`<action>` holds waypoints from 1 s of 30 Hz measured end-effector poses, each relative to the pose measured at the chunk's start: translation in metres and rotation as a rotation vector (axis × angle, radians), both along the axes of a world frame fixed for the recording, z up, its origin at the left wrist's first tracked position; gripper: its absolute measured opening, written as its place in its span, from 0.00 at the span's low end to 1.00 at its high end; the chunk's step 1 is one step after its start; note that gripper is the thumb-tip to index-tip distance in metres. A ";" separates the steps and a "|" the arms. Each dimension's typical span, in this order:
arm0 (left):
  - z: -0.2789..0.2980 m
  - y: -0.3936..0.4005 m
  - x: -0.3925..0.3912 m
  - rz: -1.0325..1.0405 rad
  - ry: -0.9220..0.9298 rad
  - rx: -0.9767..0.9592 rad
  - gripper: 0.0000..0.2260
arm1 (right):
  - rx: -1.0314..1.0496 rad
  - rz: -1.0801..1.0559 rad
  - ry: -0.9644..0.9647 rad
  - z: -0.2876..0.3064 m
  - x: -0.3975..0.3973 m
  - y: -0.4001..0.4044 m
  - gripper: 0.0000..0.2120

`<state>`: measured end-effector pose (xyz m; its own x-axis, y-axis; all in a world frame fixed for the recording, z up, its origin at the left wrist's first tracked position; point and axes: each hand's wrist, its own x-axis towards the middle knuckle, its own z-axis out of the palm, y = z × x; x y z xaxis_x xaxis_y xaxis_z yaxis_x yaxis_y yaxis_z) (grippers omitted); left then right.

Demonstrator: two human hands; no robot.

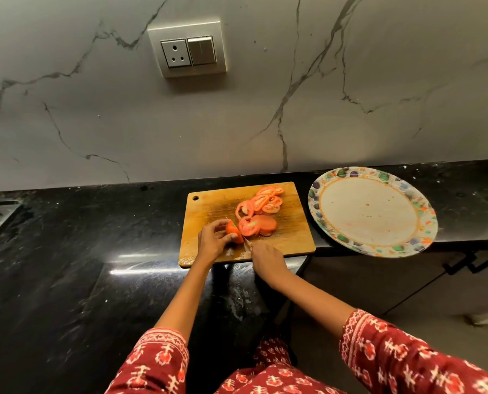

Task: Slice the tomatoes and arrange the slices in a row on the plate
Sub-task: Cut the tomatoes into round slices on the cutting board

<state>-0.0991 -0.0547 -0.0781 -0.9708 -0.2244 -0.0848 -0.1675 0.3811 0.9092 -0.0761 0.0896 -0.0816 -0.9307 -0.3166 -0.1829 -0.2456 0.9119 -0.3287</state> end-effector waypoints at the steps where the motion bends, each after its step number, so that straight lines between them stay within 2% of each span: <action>1: -0.001 -0.001 0.001 0.013 0.001 -0.001 0.18 | -0.030 -0.018 -0.012 0.000 -0.002 0.000 0.13; 6: 0.003 -0.013 -0.001 -0.034 -0.050 0.056 0.25 | -0.191 -0.103 -0.160 -0.005 -0.005 0.014 0.16; 11: 0.004 -0.018 -0.002 -0.148 -0.086 0.052 0.28 | -0.333 -0.095 -0.119 -0.001 -0.021 0.024 0.14; 14: 0.000 -0.018 0.003 -0.174 -0.119 0.046 0.32 | -0.357 -0.108 -0.107 0.005 -0.030 0.026 0.17; 16: -0.003 -0.018 0.005 -0.181 -0.108 -0.034 0.35 | -0.368 -0.113 -0.096 0.008 -0.034 0.025 0.19; 22: -0.008 -0.020 0.006 -0.180 -0.089 -0.523 0.40 | -0.402 -0.127 -0.099 0.007 -0.033 0.025 0.15; 24: -0.008 -0.016 0.007 -0.166 -0.108 -0.603 0.41 | -0.406 -0.126 -0.103 0.006 -0.033 0.026 0.13; 30: 0.002 -0.016 0.010 -0.084 -0.127 -0.728 0.43 | -0.427 -0.137 -0.081 0.003 -0.035 0.029 0.16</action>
